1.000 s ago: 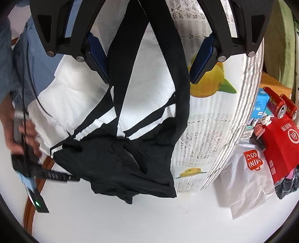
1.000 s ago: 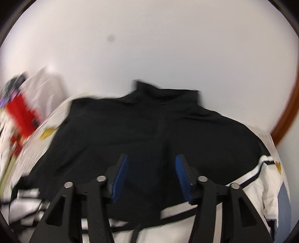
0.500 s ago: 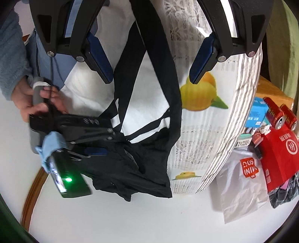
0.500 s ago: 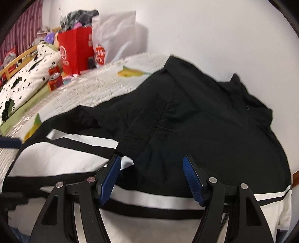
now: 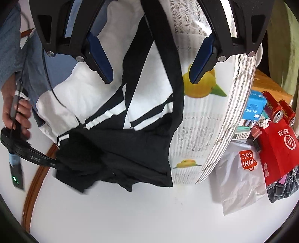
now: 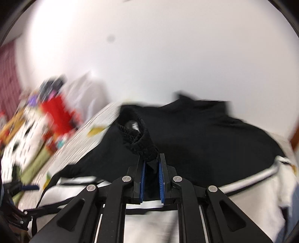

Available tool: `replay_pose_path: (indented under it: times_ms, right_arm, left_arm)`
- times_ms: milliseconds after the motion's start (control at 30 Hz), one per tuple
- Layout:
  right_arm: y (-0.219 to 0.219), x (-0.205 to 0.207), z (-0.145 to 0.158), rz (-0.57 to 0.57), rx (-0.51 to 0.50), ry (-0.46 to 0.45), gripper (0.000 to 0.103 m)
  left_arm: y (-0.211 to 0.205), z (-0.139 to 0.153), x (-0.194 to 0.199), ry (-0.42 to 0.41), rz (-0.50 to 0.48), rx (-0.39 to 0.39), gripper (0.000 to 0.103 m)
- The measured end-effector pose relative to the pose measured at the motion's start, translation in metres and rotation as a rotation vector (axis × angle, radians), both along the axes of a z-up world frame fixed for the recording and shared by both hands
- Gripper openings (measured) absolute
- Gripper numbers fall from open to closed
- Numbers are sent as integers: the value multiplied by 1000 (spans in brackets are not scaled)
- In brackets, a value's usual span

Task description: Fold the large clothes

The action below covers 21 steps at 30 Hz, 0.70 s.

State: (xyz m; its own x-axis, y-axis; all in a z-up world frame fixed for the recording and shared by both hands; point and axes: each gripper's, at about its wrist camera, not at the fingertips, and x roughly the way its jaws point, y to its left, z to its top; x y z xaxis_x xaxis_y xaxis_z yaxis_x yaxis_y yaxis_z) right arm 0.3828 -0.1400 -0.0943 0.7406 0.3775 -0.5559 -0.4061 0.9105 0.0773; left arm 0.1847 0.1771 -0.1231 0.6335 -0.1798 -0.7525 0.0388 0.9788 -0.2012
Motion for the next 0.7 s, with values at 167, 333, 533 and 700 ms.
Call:
replay_pose_path:
  times_ms: [167, 333, 533, 700]
  right_arm:
    - [-101, 13, 15, -229, 110, -27, 12]
    - [-172, 27, -13, -370, 101, 42, 21]
    - [-220, 15, -42, -435, 52, 101, 31]
    - [-236, -17, -45, -446, -56, 71, 39]
  left_arm:
    - [-6, 2, 7, -5, 17, -6, 82]
    - [-19, 0, 15, 16, 23, 6, 82]
    - [-36, 2, 16, 25, 15, 36, 82]
    - [-55, 11, 16, 9, -5, 47, 82]
